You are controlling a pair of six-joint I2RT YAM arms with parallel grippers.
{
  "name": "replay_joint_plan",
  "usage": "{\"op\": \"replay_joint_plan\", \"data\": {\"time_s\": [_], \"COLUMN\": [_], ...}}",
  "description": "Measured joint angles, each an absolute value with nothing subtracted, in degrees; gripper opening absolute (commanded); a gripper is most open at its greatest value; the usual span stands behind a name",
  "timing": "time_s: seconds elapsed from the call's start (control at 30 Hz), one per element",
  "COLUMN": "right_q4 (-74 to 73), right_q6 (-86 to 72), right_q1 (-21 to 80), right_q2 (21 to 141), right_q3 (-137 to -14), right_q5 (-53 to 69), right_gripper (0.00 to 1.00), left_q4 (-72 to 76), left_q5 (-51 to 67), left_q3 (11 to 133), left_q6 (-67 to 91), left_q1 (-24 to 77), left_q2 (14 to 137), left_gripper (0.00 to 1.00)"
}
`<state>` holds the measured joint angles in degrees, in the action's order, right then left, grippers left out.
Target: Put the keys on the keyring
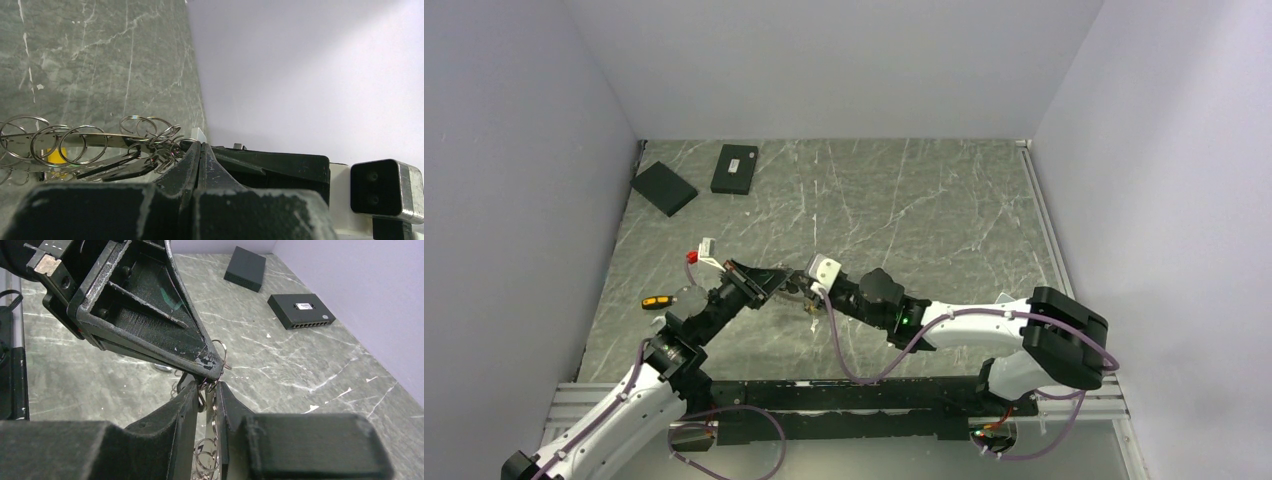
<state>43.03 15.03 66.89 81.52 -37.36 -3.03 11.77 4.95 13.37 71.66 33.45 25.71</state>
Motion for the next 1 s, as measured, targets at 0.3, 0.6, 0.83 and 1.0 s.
{"op": "replay_joint_plan", "data": {"time_s": [0.3,0.6,0.83,1.0], "right_q4": [43.0,42.8,41.9,38.7], "right_q6": [14.4,13.5,13.5,13.4], "right_q1": [67.2,67.3,67.3,67.3], "right_q2": [81.8,83.0,83.0,83.0], "right_q3": [-38.0,-39.2,-39.5,-39.7], "right_q5": [-3.7,-5.6,-5.5,-5.1], "right_gripper": [0.21,0.0,0.0,0.0], "left_q4": [11.6,11.6,10.8,8.2], "left_q5": [4.5,3.0,2.7,3.8], "left_q3": [13.3,13.3,13.3,14.1], "left_q6": [71.6,71.6,71.1,69.3], "left_q1": [33.5,33.4,33.3,33.5], "left_q2": [25.0,25.1,24.7,23.9], "left_gripper": [0.0,0.0,0.29,0.62]}}
